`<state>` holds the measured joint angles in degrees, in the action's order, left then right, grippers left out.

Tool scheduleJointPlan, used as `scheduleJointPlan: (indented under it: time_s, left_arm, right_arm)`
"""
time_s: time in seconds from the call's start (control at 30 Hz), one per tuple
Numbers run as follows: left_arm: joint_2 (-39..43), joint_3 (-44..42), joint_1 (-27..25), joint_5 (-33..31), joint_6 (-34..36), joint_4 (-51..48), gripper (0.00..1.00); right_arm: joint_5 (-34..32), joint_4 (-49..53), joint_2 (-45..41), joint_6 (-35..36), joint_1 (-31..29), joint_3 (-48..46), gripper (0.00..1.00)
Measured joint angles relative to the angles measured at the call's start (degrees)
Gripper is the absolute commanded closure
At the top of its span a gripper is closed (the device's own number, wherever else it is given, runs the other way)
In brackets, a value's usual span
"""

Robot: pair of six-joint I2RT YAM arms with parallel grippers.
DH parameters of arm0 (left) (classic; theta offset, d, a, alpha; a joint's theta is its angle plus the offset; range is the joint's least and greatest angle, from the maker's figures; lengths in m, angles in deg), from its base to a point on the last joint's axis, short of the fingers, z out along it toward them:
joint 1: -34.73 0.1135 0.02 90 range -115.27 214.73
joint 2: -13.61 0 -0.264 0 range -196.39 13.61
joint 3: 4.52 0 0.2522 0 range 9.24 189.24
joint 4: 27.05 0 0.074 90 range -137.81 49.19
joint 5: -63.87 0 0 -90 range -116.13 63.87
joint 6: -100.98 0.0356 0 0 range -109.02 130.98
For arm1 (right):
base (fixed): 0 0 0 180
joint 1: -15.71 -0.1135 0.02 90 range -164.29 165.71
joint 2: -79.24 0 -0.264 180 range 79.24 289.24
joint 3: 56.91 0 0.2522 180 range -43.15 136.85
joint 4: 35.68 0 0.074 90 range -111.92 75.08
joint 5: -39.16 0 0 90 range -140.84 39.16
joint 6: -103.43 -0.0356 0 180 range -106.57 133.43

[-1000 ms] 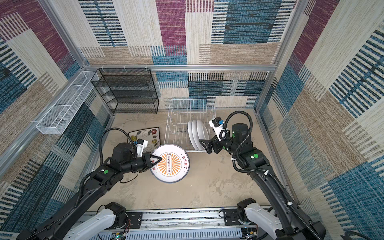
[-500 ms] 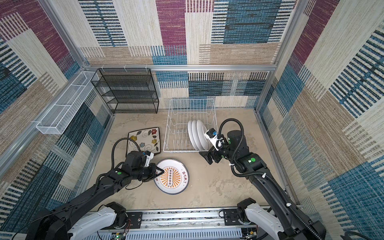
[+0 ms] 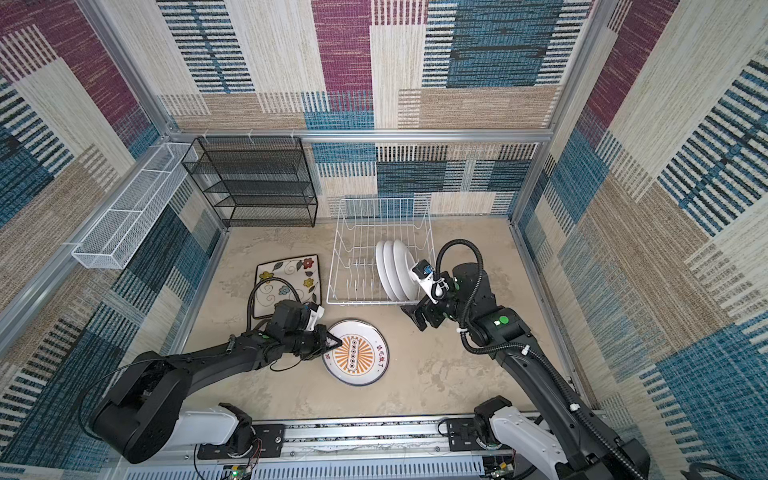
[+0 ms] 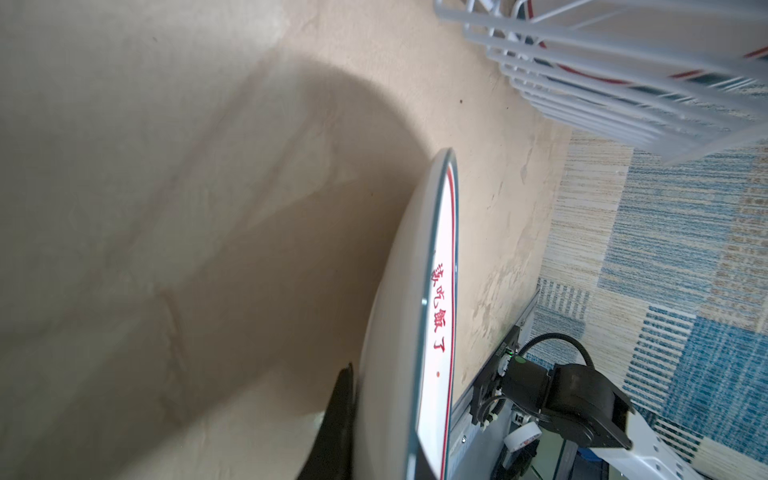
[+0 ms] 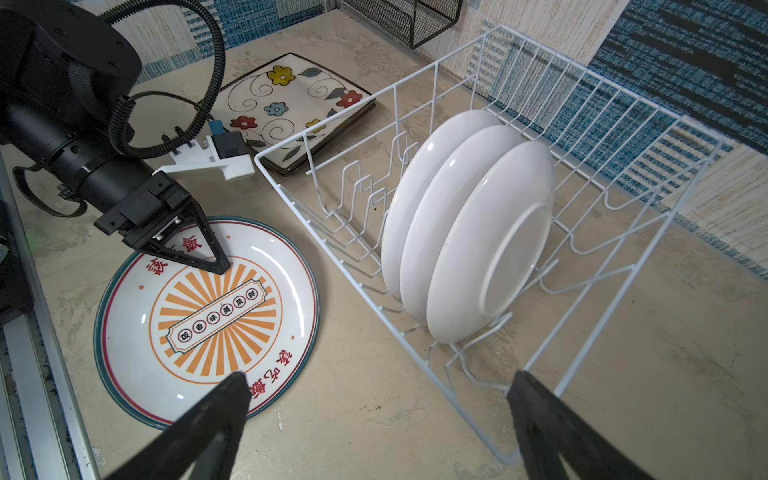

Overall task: Unload the plates from the dish rack
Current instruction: 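Lower the printed plate flat onto the floor with the left gripper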

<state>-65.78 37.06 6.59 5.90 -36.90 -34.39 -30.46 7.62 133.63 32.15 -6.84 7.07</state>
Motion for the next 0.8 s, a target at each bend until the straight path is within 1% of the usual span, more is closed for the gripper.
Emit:
scheduleJointPlan:
  time_s: [0.1, 0.17, 0.27, 0.37, 0.6, 0.7, 0.8]
  left_arm:
    - [-2.38, 0.61, -0.28, 1.01, -0.07, 2.21, 0.86]
    - [-4.07, 1.38, -0.39, 1.49, -0.07, 3.28, 0.78]
    - [-6.08, 2.21, -0.52, 0.81, -0.07, 3.23, 0.6]
    - [-7.52, 3.3, -0.63, 0.66, -0.11, 2.69, 0.49]
    - [-9.46, 5.86, -0.74, -0.11, -0.13, 2.01, 0.38]
    - [-9.44, 7.39, -0.76, -0.7, -0.07, -0.7, 0.34]
    - [-8.7, 9.2, -0.85, -3.45, 0.76, -5.53, 0.32]
  right_arm:
    - [-0.02, -0.37, 0.09, -0.72, 0.0, -0.37, 0.01]
    - [-0.02, -0.61, 0.42, -0.94, 0.0, -0.5, 0.01]
    - [-0.04, -0.83, 0.74, -0.96, 0.0, -0.59, 0.01]
    - [-1.62, -1.01, 0.76, -0.92, 0.0, -0.63, 0.01]
    - [-4.09, -0.98, 0.76, -0.26, 0.0, -0.57, 0.01]
    - [-4.33, -1.01, 0.79, -0.28, 0.0, -0.57, 0.01]
    - [-4.5, -1.01, 1.01, -0.33, 0.0, -0.57, 0.01]
